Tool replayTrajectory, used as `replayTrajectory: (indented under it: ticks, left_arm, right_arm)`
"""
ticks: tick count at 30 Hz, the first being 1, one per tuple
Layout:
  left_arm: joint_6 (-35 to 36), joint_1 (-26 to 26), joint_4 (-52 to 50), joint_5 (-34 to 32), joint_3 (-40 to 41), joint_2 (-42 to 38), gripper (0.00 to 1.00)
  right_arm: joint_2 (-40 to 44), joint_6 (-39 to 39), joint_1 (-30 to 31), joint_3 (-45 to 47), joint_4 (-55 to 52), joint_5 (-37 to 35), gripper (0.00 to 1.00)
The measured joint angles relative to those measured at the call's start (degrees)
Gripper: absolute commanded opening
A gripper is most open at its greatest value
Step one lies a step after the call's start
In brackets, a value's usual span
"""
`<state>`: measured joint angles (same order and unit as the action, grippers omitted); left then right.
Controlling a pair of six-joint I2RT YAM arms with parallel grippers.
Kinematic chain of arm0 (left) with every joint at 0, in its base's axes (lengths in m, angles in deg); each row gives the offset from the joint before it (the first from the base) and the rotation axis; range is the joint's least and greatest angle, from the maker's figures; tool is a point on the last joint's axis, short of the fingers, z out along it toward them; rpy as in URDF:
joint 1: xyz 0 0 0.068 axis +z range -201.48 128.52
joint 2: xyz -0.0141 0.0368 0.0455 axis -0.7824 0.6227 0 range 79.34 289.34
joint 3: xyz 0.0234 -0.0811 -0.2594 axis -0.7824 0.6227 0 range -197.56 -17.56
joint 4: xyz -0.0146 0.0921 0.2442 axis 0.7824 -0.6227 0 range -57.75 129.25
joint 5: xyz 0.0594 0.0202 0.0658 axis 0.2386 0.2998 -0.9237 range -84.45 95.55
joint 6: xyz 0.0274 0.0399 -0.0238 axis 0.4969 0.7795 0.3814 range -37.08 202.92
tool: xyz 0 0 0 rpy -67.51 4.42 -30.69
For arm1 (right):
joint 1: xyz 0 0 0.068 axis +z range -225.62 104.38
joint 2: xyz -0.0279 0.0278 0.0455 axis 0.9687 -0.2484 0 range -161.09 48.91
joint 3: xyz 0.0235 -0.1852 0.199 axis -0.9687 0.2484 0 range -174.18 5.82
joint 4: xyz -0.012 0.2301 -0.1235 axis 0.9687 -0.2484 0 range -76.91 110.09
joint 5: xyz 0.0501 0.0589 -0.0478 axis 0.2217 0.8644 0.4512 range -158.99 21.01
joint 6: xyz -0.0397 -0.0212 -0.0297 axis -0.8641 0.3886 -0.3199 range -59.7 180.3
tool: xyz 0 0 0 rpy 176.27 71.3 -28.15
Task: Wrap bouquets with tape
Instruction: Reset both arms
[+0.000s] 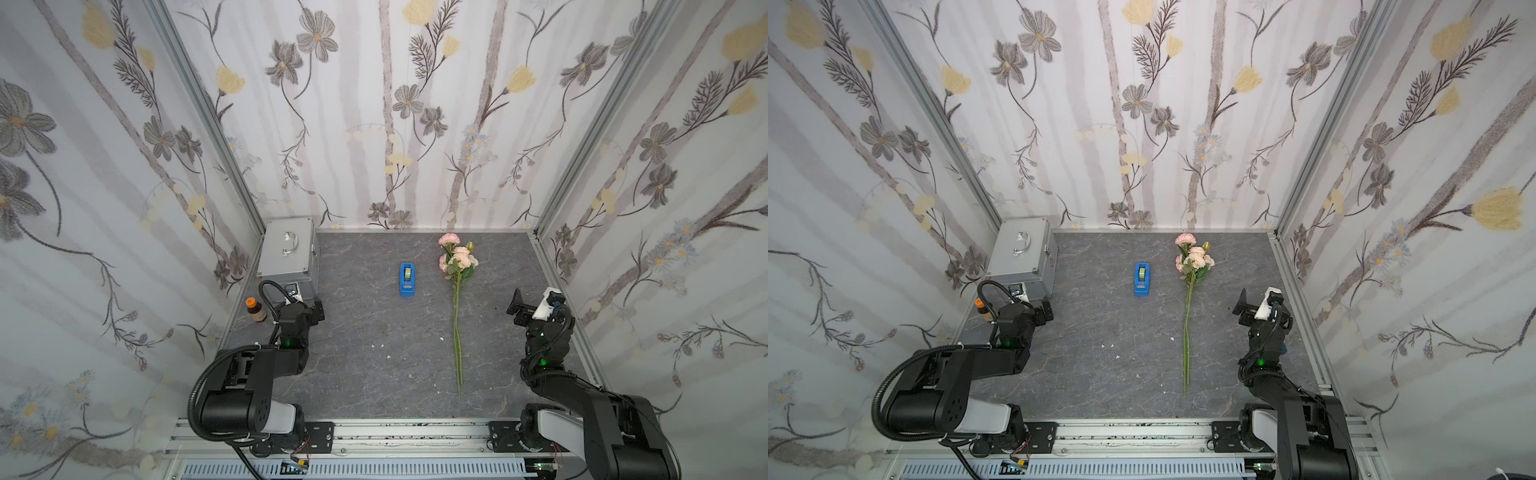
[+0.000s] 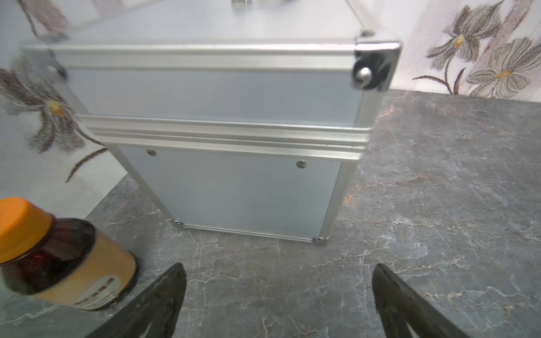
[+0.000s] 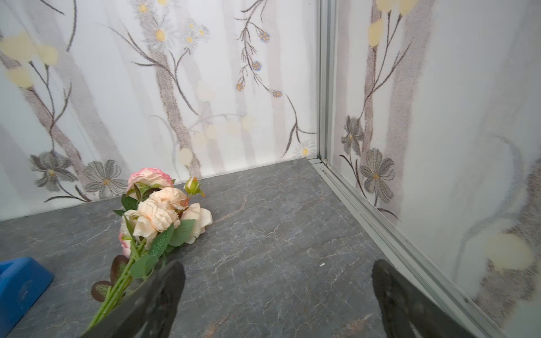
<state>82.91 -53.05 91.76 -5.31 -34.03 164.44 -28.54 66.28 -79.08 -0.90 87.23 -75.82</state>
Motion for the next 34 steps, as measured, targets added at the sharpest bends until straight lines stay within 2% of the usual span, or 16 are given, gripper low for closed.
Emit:
replayTrajectory:
  ticks: [2,5,11,34]
  left_arm:
    - [0.0,0.1,2.4,2.6,-0.5,3.8,1.00]
    - [0.1,0.1,2.5,5.4,-1.8,4.2,1.00]
    - [0.1,0.2,0.9,6.6,-5.4,4.5,1.00]
    - [0.0,0.2,-0.7,6.6,-5.5,4.6,1.00]
  right_arm:
    - [-3.5,0.3,-0.3,0.5,4.0,1.5,1.00]
    - [-8.2,0.4,-0.4,1.8,9.5,3.4,1.00]
    - [-8.8,0.4,-0.5,-2.6,9.7,5.2,1.00]
    - [-9.2,-1.5,0.5,-4.5,6.3,7.1,1.00]
